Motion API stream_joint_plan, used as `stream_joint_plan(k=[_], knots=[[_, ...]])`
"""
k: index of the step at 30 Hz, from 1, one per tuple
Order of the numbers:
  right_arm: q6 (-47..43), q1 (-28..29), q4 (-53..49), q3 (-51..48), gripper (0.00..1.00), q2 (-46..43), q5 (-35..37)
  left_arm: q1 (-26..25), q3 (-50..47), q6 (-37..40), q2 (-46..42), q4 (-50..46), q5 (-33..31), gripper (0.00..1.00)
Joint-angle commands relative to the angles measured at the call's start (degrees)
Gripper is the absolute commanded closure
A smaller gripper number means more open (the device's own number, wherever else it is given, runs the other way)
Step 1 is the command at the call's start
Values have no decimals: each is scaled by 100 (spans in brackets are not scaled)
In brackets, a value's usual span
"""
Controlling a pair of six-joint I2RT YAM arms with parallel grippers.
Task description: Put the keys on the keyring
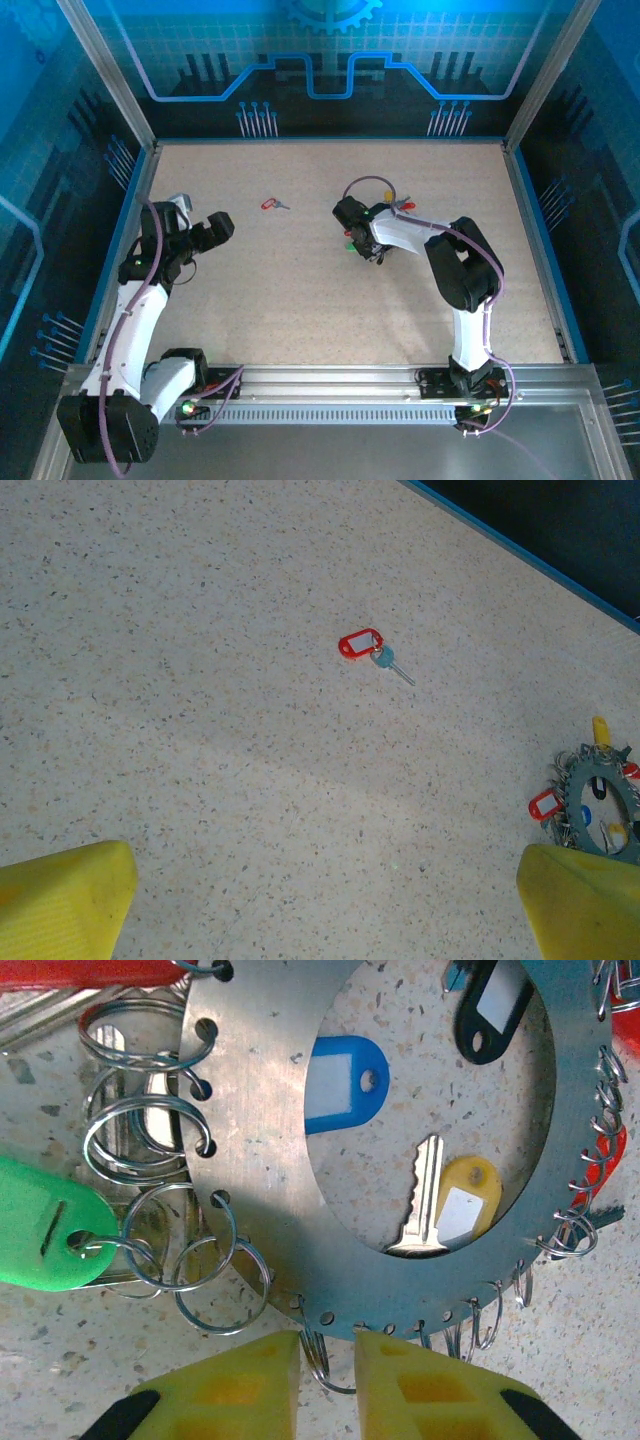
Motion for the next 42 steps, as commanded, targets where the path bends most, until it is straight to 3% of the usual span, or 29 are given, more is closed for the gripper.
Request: stream_joint_plan(k=[1,8,14,22,27,31,33,38,42], knots=[[16,15,-73,-15,80,121,47,8,4,-4,-68,-15,-90,1],[84,-74,-180,73,81,178,-161,2,-4,-11,-64,-7,-79,1],[156,-167,-213,90,90,147,-259,7,-5,-12,-65,-7,-88,1],[61,-147,443,-497,93,-678,-572,2,-50,-37,-376,159,-216,1],[-96,-143,831,-834,100,-1281,-673,-1,-401,43,-808,811,391,1],[-343,-109,1222,-1108,100,-1767,-905,-34,-417,60,-810,1016,735,1],[-506,-83,1464,-1247,100,-2090,-1069,-71,-426,160,-801,1246,1199,1],[-986,-86,1782,-1398,100,-2772,-2031,-348,-429,471,-873,1928,2222,3],[-1581,-77,1712,-1329,100,-3143,-3015,-638,-365,989,-1009,2094,2609,6]])
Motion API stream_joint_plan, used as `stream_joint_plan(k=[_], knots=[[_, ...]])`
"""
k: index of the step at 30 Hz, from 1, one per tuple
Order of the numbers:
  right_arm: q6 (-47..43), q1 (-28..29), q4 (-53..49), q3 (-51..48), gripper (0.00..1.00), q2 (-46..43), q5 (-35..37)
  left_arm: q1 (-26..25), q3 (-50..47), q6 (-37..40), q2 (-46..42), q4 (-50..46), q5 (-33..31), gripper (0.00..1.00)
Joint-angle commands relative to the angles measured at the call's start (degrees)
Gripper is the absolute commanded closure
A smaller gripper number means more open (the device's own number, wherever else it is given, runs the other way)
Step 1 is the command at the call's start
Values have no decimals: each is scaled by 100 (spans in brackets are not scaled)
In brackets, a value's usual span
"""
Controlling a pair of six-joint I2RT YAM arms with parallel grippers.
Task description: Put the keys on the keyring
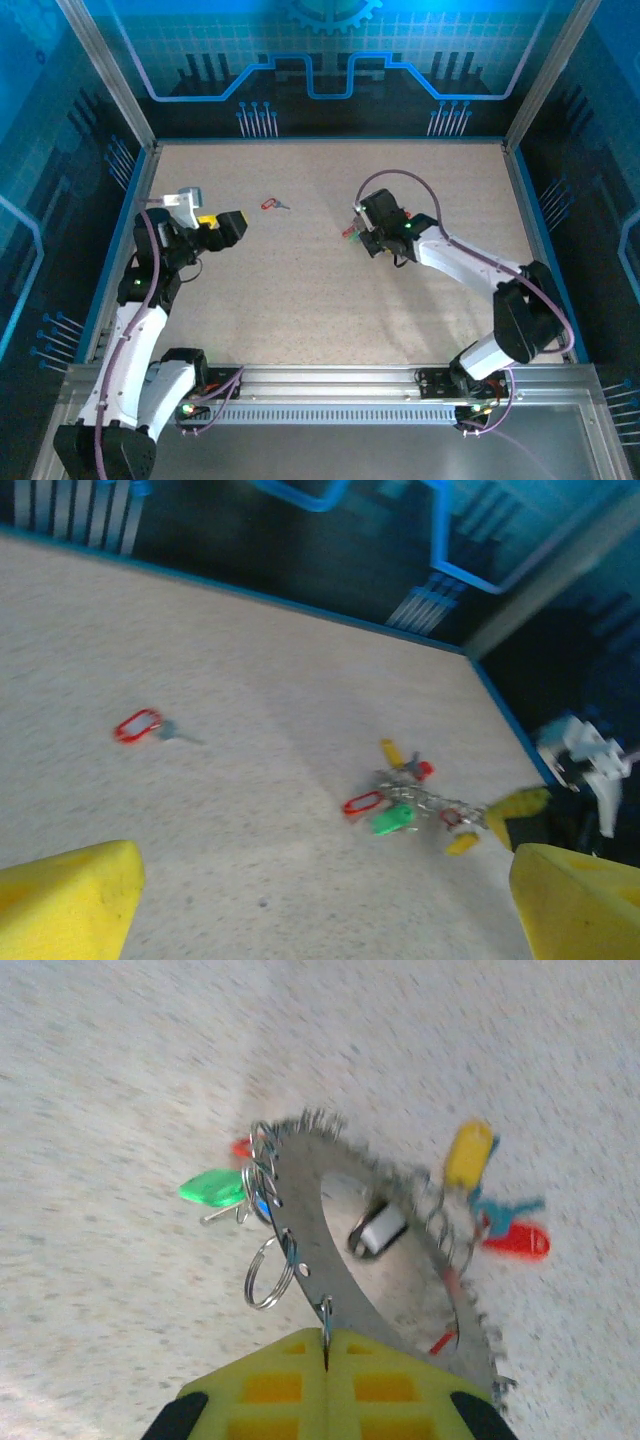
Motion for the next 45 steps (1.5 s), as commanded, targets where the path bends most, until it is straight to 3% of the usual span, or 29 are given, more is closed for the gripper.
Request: stream_joint_plan(k=[1,3,9,16,19,23,28,37,45], knots=[[-824,46,160,55,100,-356,-1245,-241,41,677,-206,446,764,6],[-1235,52,-117,228,100,-474,-1654,-336,40,879,-291,447,845,6],[-1452,87,-596,818,100,-714,-2018,-438,-67,1047,-436,666,1027,7],[-1522,96,73,542,100,-986,-3293,-812,-201,1295,-259,901,1532,25],[-1577,96,376,404,100,-1115,-4058,-1161,-272,1756,-191,842,1804,34],[-1707,109,989,103,100,-1358,-5106,-1707,-317,2560,-153,667,1882,39],[-1693,196,1726,-194,100,-1547,-5891,-2164,-411,2996,-109,802,2051,52],[-1878,442,2511,-436,100,-1577,-6395,-2620,-344,3572,-71,682,2122,63],[-2152,654,2585,-490,100,-1500,-6257,-2708,-196,3586,49,701,2093,78]])
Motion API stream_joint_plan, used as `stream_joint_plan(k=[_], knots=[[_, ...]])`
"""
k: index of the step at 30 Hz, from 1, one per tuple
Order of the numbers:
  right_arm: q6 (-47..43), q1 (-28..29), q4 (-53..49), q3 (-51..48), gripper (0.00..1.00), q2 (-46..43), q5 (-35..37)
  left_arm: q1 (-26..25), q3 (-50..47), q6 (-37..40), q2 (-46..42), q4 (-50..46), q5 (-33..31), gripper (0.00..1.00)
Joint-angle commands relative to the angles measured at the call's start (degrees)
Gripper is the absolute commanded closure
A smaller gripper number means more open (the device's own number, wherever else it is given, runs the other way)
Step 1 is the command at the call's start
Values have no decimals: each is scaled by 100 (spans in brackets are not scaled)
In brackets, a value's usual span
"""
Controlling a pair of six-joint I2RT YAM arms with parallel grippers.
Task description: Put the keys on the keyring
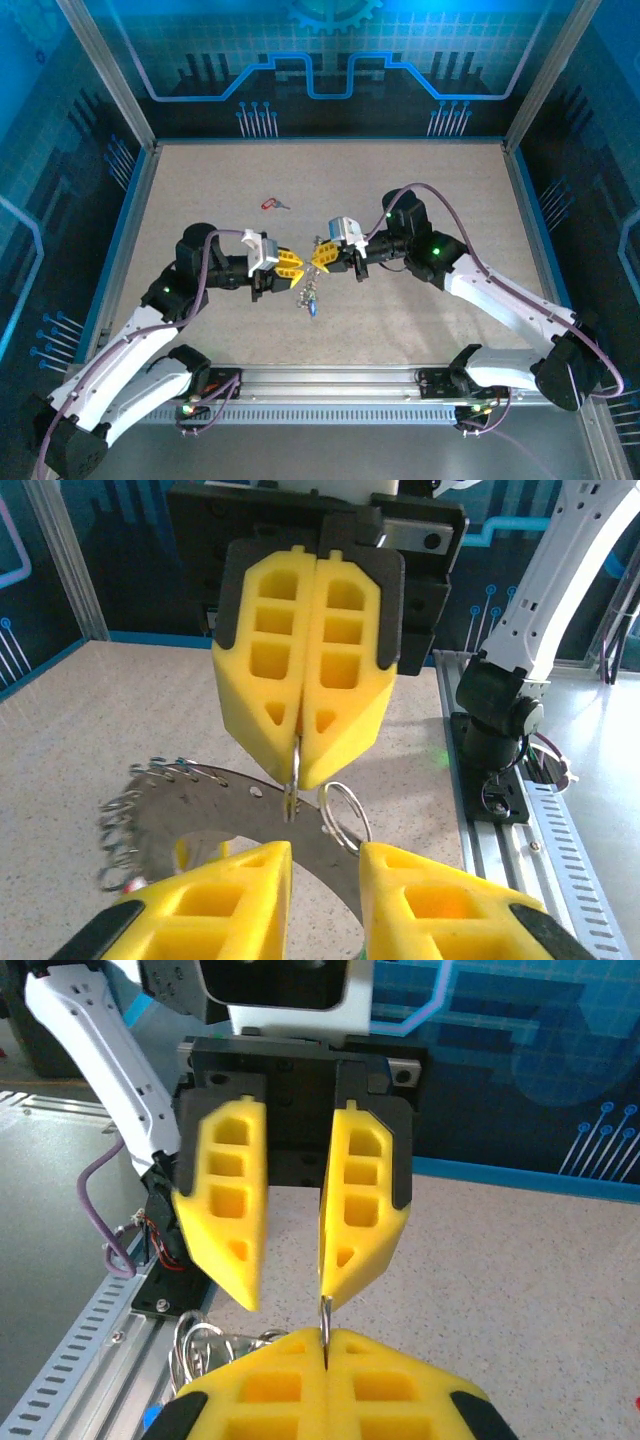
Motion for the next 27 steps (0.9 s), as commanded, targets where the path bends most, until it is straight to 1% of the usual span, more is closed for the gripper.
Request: stream_joint_plan(k=[1,8,11,13,15,18,21,27], knots=[[-165,82,402,35,100,-48,-168,-59,142,187,45,4,135,80],[-261,107,271,83,100,29,-149,-94,194,183,104,-2,97,90],[-279,125,172,123,100,65,-85,-111,212,189,104,-11,61,88],[-296,147,44,189,100,118,-77,-107,214,193,109,2,23,84],[-345,183,-44,234,100,152,-45,-111,211,197,121,19,-22,83],[-376,225,-47,237,100,155,26,-127,216,176,138,64,-24,84],[-409,257,-64,247,100,158,73,-142,234,170,165,79,-24,87],[-561,370,-235,310,100,200,284,-161,243,161,178,69,-58,86]])
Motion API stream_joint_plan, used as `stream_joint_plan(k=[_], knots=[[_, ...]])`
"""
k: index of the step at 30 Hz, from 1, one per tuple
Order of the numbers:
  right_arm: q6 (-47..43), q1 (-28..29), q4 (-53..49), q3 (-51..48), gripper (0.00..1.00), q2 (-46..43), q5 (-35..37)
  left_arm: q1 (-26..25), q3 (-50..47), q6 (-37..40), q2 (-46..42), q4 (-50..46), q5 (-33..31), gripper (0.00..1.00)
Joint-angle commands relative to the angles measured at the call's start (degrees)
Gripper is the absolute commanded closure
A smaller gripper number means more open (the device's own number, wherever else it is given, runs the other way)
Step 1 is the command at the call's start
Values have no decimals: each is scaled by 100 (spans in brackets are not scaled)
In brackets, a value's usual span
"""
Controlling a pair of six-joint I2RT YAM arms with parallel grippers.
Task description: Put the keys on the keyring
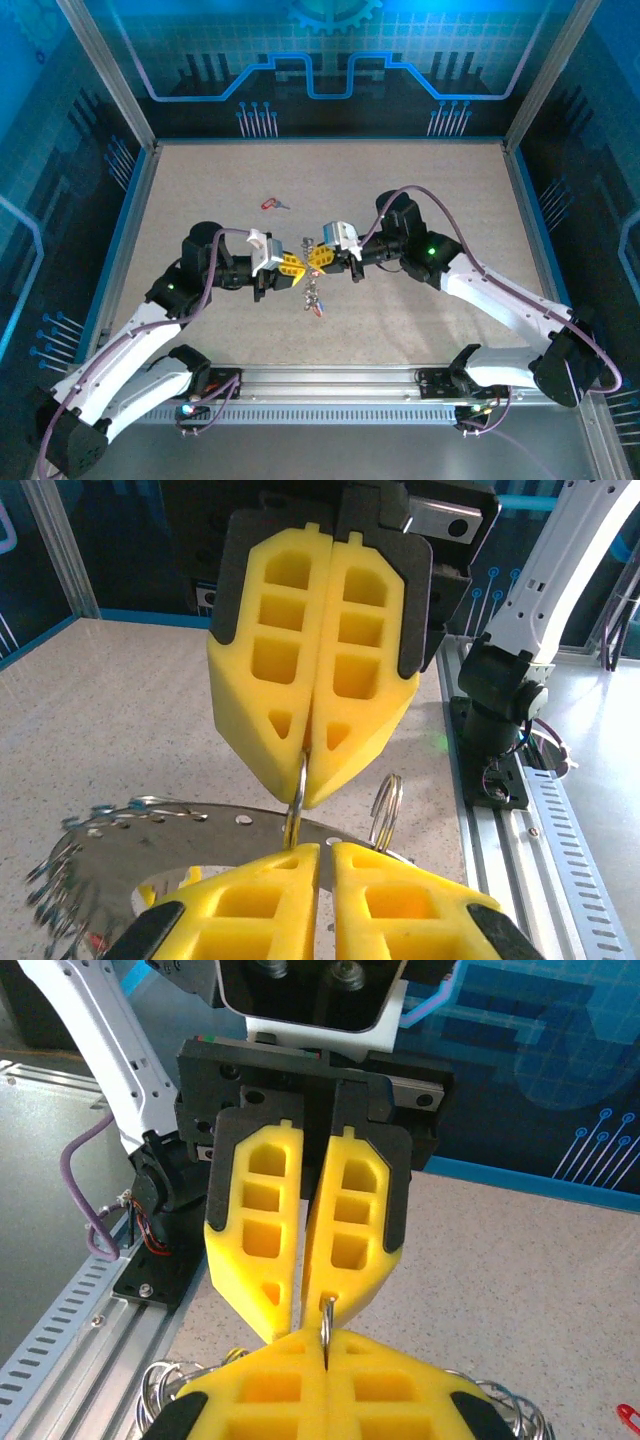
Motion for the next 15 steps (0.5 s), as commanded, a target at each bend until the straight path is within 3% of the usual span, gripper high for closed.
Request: stream_joint_plan(k=[1,5,15], knots=[[-183,203,-82,229,100,78,0,-96,234,74,-7,186,-10,85],[-236,222,-119,237,100,90,15,-97,206,93,-32,193,-159,78],[-321,226,-234,217,100,7,6,-101,145,116,-99,321,-328,74]])
